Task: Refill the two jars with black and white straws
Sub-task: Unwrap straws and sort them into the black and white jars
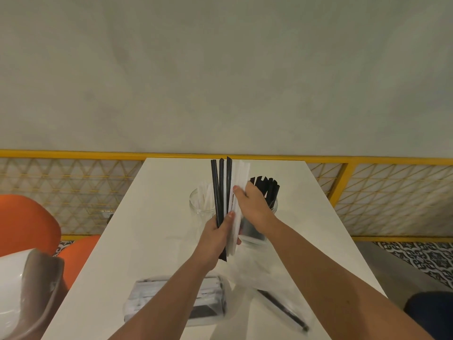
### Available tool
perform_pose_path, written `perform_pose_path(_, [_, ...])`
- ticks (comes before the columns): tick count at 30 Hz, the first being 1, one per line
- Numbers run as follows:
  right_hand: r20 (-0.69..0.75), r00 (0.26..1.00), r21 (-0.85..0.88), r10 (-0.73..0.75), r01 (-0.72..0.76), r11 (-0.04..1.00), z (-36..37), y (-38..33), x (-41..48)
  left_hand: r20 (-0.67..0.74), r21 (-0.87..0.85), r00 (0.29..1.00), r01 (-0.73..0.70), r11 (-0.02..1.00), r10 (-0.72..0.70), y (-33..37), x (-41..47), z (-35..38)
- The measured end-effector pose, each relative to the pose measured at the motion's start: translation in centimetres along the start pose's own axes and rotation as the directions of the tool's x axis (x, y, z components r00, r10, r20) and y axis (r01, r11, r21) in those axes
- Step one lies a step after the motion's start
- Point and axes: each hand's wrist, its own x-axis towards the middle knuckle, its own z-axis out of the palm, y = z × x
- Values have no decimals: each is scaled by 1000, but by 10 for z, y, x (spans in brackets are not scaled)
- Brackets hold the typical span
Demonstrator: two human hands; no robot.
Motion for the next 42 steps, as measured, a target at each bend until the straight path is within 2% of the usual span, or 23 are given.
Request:
perform_pose_path(3, [0, 999, 83, 46, -45, 996, 5, -3, 4, -38, 21, 999, -38, 999, 39, -1, 3, -5])
perform_pose_path(6, [33, 993, 369, 110, -114, 922, 9, -9, 6, -84, -33, 994, -76, 997, 73, 5, 3, -11])
perform_pose_path(8, [43, 991, 495, 130, -134, 859, 11, -14, 7, -138, -32, 987, -84, 996, 79, 7, 4, -17])
perform_pose_path(12, [-69, 991, 587, 116, -54, 808, 14, -27, 23, -291, -44, 955, -69, 997, 54, 8, 9, -34])
perform_pose_path(17, [-192, 980, 669, 44, 98, 737, 14, -39, 48, -320, -72, 946, -73, 995, 46, 8, 9, -55])
perform_pose_path(20, [-274, 961, 654, -31, 209, 727, 24, -42, 60, -319, -79, 946, -82, 993, 53, 9, 10, -60])
perform_pose_path(23, [-285, 954, 602, -93, 253, 757, 39, -40, 70, -286, -98, 956, -94, 991, 63, 10, 9, -62])
perform_pose_path(26, [-229, 965, 503, -126, 228, 834, 52, -30, 73, -247, -112, 967, -101, 989, 71, 13, 10, -62])
perform_pose_path(29, [-112, 988, 387, -103, 139, 912, 59, -19, 74, -200, -105, 976, -107, 989, 84, 15, 10, -63])
perform_pose_path(33, [-30, 995, 293, -93, 98, 951, 56, -14, 75, -144, -108, 986, -99, 989, 83, 17, 12, -62])
perform_pose_path(37, [-187, 952, 218, -243, 281, 934, 47, -22, 72, -96, -126, 994, -67, 990, 55, 19, 11, -58])
perform_pose_path(38, [-188, 940, 225, -286, 325, 918, 43, -28, 70, -79, -125, 996, -58, 990, 49, 19, 11, -57])
perform_pose_path(40, [-90, 944, 279, -316, 329, 902, 36, -40, 66, -42, -108, 999, -35, 994, 30, 20, 10, -53])
perform_pose_path(42, [67, 960, 300, -271, 239, 924, 28, -49, 63, -8, -80, 1000, -11, 997, 11, 21, 8, -50])
